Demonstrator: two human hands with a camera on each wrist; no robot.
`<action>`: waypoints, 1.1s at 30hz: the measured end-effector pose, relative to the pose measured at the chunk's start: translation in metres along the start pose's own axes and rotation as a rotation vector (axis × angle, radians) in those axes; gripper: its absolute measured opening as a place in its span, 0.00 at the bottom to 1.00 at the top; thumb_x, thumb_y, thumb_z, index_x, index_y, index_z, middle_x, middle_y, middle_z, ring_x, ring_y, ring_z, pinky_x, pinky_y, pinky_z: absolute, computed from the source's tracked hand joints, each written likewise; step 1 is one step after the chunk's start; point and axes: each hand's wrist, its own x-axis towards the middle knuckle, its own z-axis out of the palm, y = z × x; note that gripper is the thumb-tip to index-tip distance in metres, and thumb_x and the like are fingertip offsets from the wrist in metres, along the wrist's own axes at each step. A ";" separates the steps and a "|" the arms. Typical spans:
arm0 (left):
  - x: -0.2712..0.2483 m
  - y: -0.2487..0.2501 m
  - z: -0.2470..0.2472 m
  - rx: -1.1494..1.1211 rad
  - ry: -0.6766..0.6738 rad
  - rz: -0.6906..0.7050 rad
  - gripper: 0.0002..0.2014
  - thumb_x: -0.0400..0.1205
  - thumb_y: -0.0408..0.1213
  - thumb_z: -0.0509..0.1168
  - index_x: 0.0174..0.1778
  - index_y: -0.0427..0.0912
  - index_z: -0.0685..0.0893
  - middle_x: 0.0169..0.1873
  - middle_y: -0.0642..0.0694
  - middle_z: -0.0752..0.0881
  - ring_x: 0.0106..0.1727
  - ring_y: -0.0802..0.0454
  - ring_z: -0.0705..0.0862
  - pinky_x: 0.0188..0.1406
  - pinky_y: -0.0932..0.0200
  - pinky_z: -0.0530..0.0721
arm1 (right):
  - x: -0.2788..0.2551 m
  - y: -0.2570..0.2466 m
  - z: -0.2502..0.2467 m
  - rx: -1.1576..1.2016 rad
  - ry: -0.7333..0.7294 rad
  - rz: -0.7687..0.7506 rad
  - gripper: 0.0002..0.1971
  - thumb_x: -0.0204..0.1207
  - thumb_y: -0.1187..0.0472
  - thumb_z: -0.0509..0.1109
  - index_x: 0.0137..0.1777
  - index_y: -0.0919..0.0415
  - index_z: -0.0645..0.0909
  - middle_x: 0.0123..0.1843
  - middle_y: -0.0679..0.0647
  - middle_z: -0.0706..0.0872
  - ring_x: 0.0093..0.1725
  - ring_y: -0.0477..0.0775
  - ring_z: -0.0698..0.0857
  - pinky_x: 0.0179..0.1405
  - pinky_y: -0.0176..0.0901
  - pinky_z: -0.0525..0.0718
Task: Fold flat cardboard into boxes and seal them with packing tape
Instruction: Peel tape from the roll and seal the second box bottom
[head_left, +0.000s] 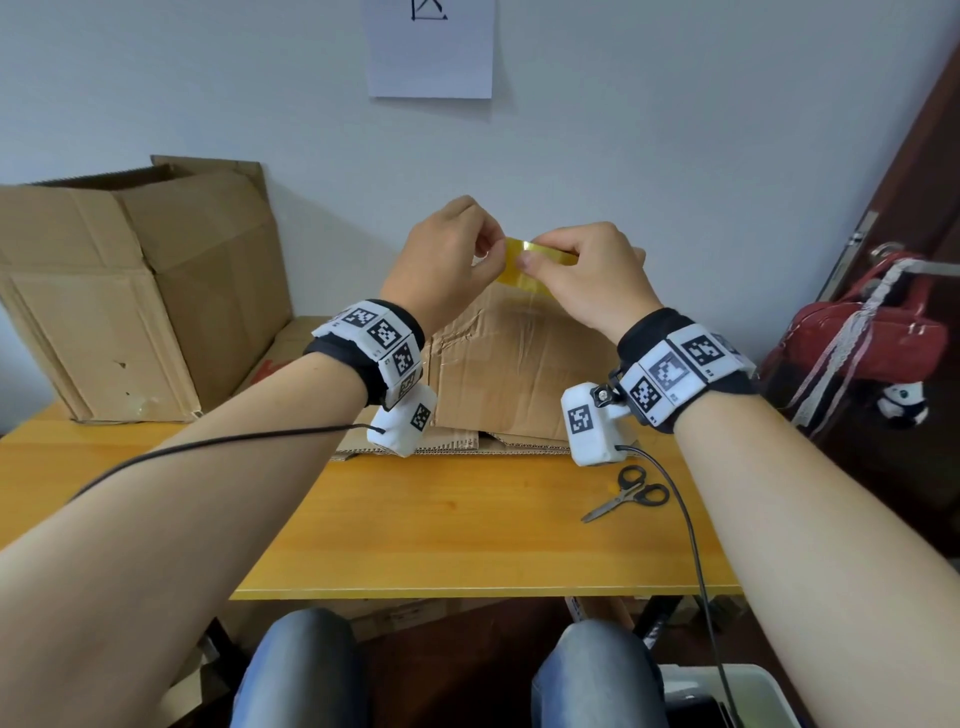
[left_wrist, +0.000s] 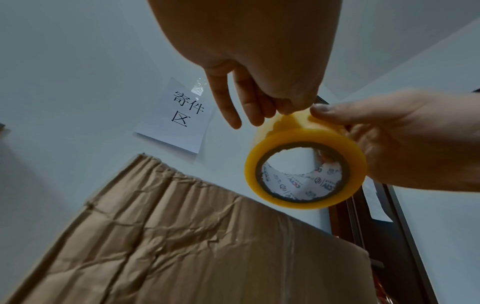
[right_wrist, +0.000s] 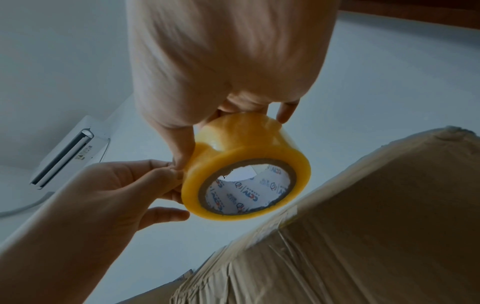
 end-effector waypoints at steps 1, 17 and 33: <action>0.000 -0.001 0.000 -0.001 -0.009 0.001 0.08 0.83 0.38 0.65 0.46 0.37 0.85 0.44 0.46 0.84 0.42 0.53 0.83 0.45 0.61 0.82 | 0.000 0.001 0.001 -0.005 -0.001 0.003 0.14 0.72 0.32 0.64 0.40 0.35 0.88 0.41 0.42 0.89 0.59 0.57 0.81 0.50 0.48 0.63; 0.001 -0.002 -0.005 -0.389 0.015 -0.262 0.05 0.80 0.42 0.75 0.50 0.48 0.91 0.47 0.55 0.89 0.46 0.63 0.88 0.52 0.57 0.88 | -0.003 0.002 -0.004 0.065 0.017 -0.001 0.15 0.75 0.37 0.67 0.43 0.44 0.89 0.38 0.44 0.88 0.56 0.60 0.82 0.59 0.53 0.74; -0.001 -0.002 -0.001 -0.129 -0.051 -0.101 0.13 0.89 0.36 0.55 0.51 0.36 0.84 0.50 0.43 0.81 0.48 0.46 0.83 0.53 0.52 0.81 | -0.005 0.000 -0.002 0.049 0.012 -0.038 0.17 0.77 0.38 0.67 0.46 0.48 0.90 0.42 0.46 0.89 0.56 0.58 0.82 0.56 0.51 0.68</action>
